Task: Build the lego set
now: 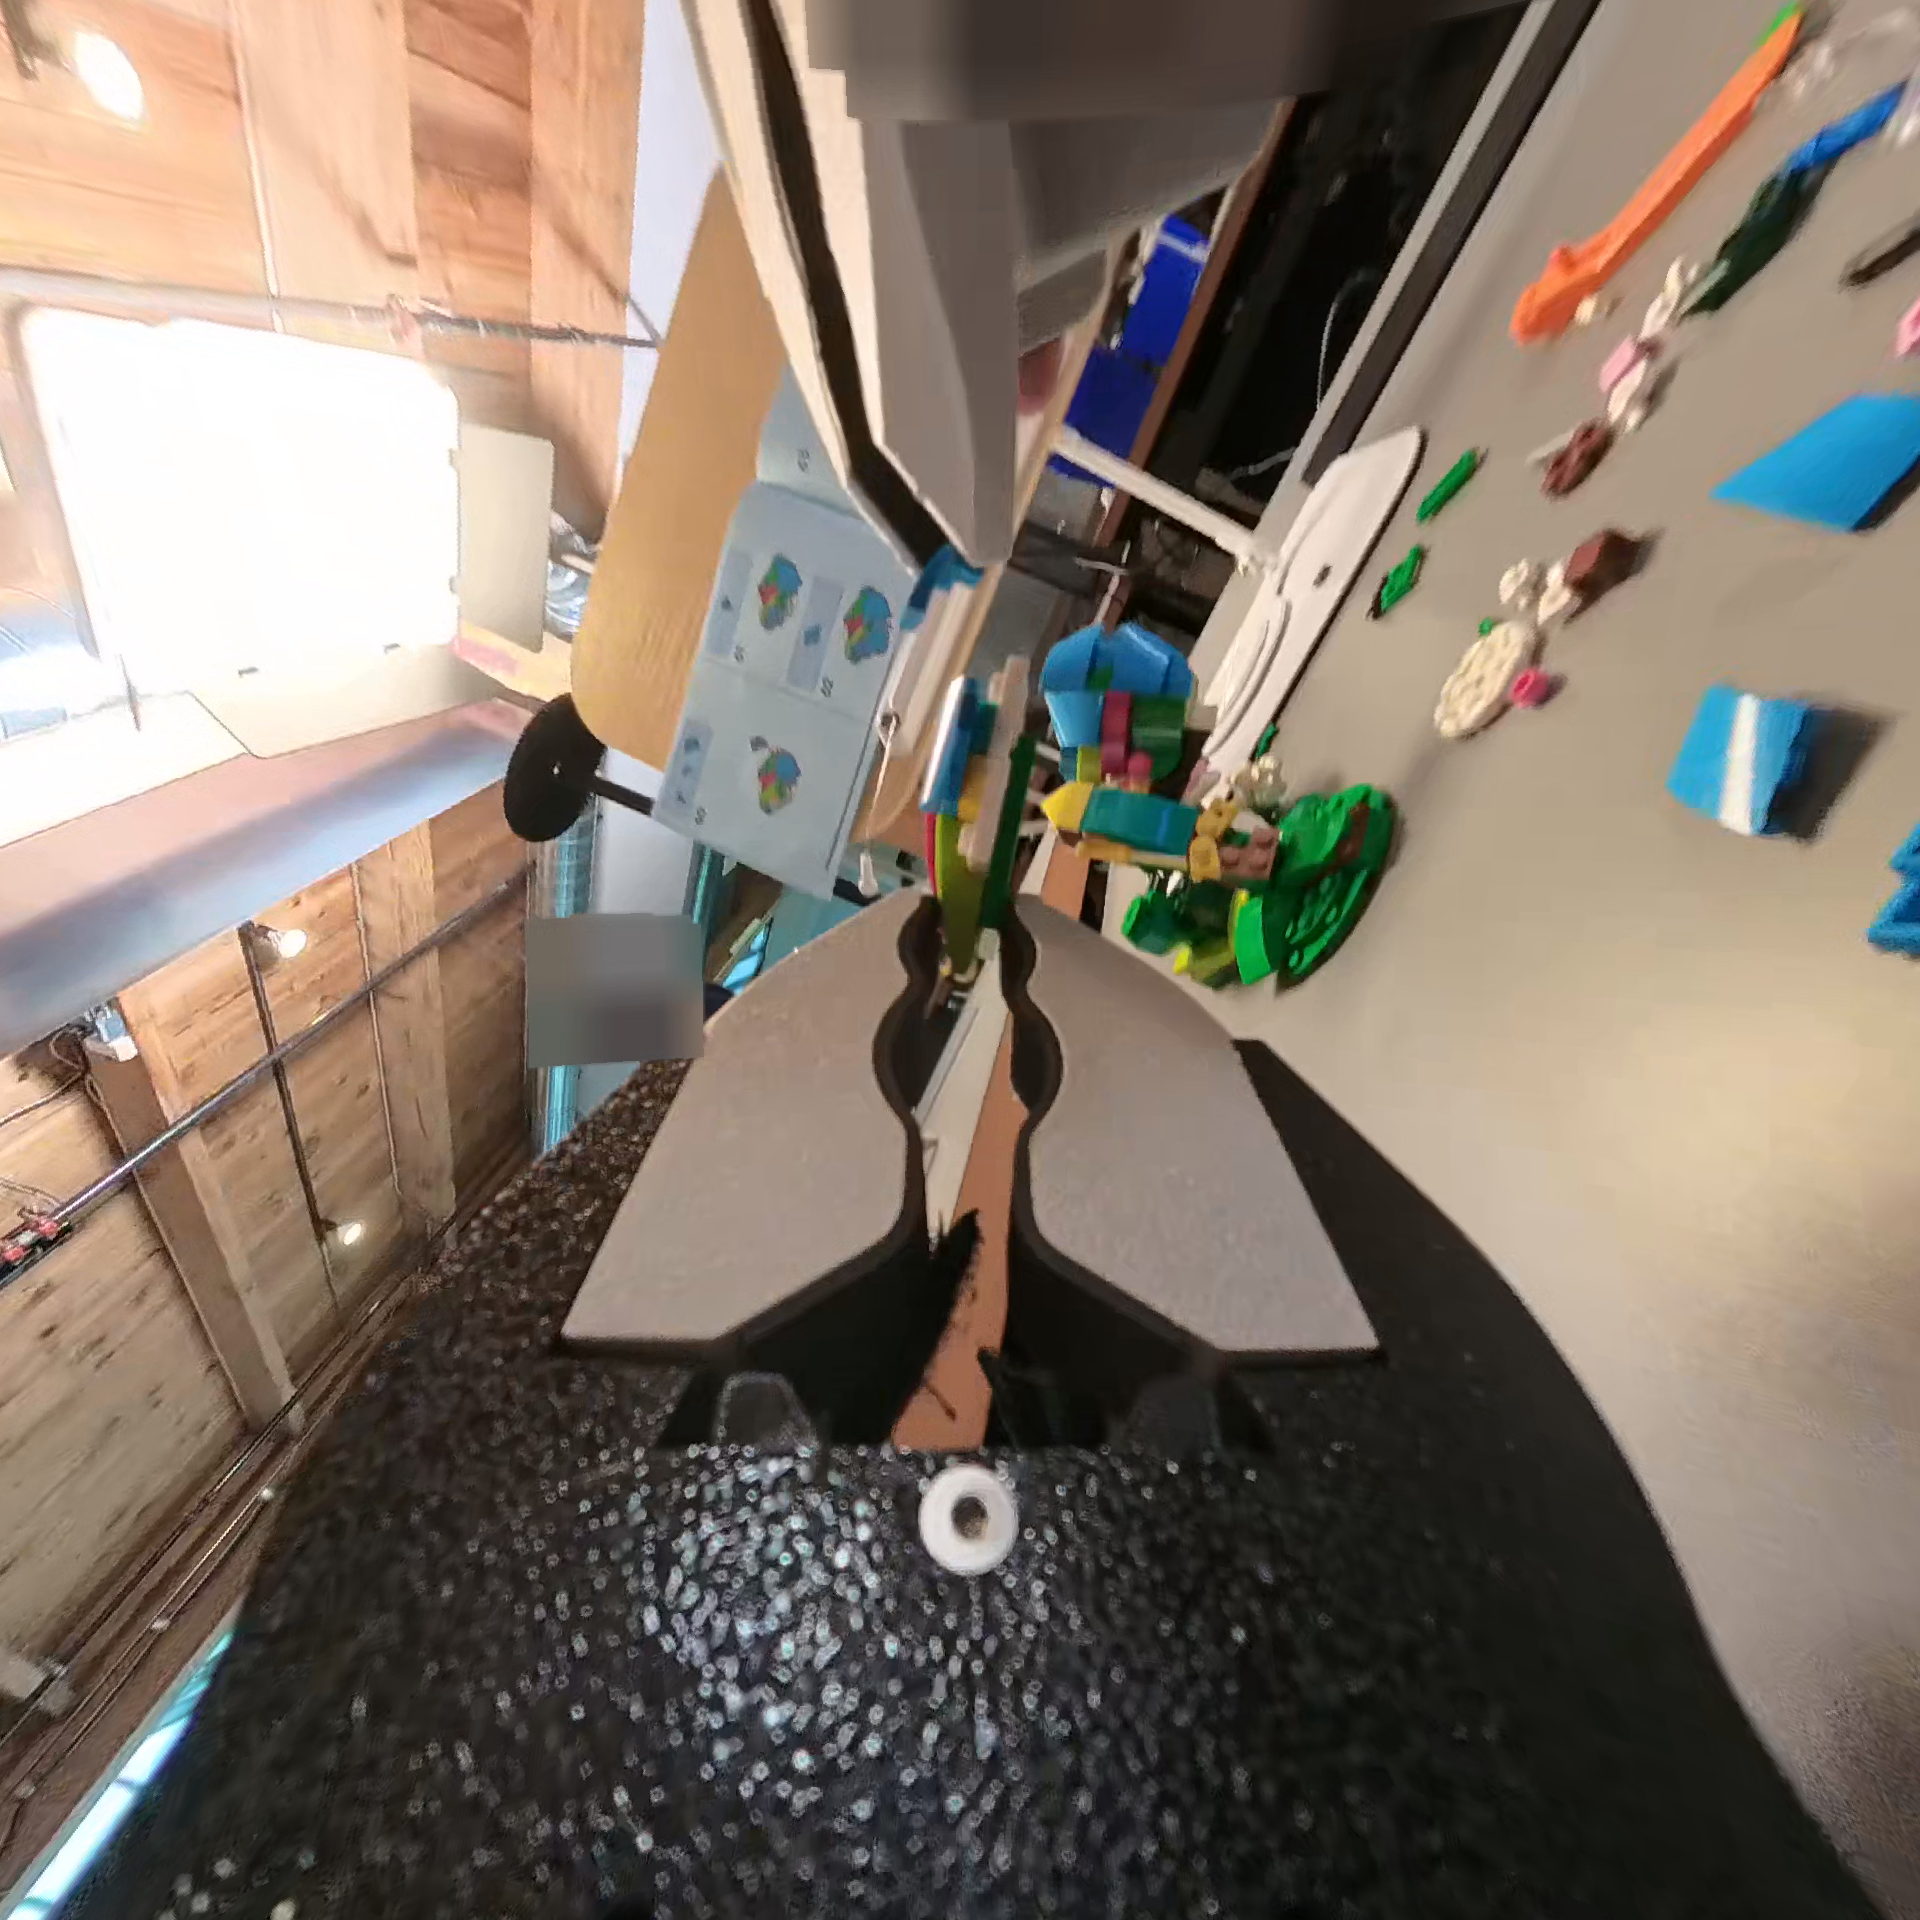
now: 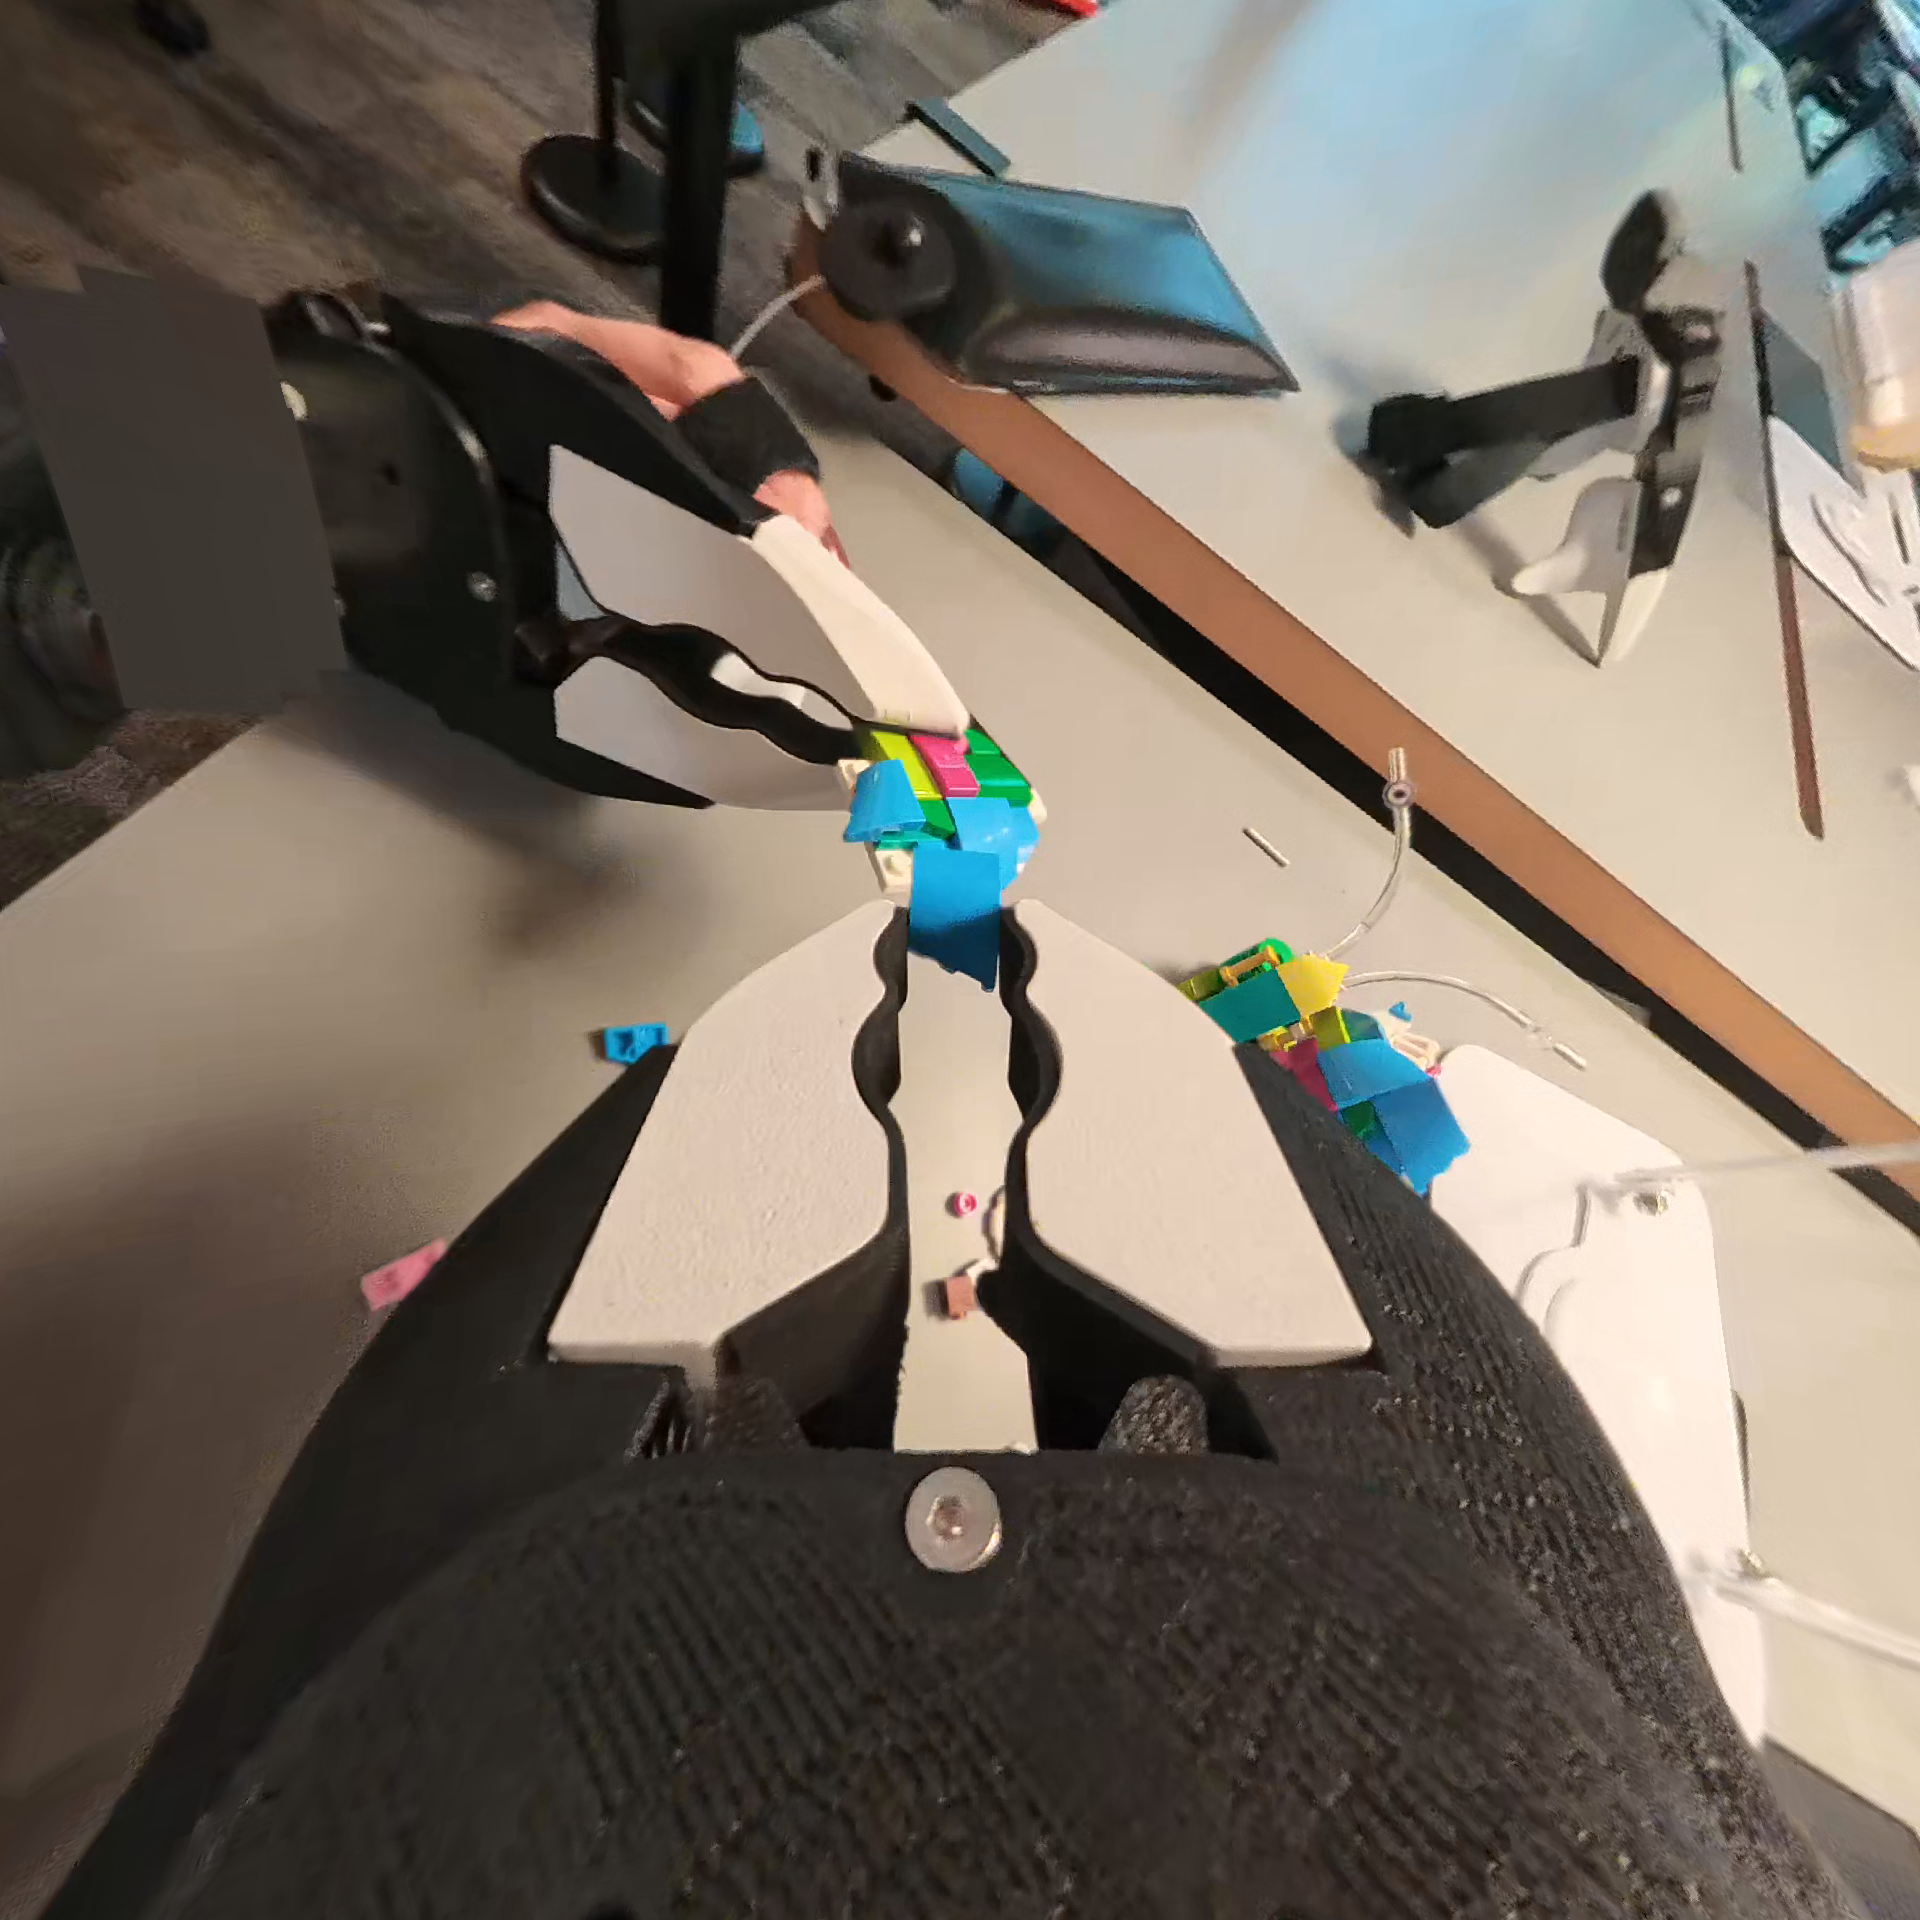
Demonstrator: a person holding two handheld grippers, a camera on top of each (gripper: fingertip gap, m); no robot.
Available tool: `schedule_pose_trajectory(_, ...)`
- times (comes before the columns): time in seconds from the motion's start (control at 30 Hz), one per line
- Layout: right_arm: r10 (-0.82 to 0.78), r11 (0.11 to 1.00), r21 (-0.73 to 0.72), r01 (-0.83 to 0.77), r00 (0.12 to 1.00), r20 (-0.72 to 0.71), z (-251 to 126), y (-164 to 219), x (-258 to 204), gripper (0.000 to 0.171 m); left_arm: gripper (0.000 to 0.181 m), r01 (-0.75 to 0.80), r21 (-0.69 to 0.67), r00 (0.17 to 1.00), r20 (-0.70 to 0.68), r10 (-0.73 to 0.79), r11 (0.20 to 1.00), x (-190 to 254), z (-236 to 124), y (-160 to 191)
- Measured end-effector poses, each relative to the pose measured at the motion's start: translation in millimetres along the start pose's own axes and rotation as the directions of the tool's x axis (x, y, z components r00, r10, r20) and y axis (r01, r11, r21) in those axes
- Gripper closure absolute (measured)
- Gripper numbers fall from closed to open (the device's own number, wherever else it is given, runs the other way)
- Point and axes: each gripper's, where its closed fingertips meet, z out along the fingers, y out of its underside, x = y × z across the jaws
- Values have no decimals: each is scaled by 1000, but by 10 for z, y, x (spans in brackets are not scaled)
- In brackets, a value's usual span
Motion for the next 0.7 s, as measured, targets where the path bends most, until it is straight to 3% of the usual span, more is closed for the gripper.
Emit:
schedule_pose_trajectory(0.5,-192,921,-284,267,945,266,-236,-25,-121,156,171,46,56,994,101,-51,997,-92,36,-358)
schedule_pose_trajectory(0.7,-178,899,-323,294,922,343,-278,-76,-136,156,171,75,74,989,118,-83,994,-134,22,-396)
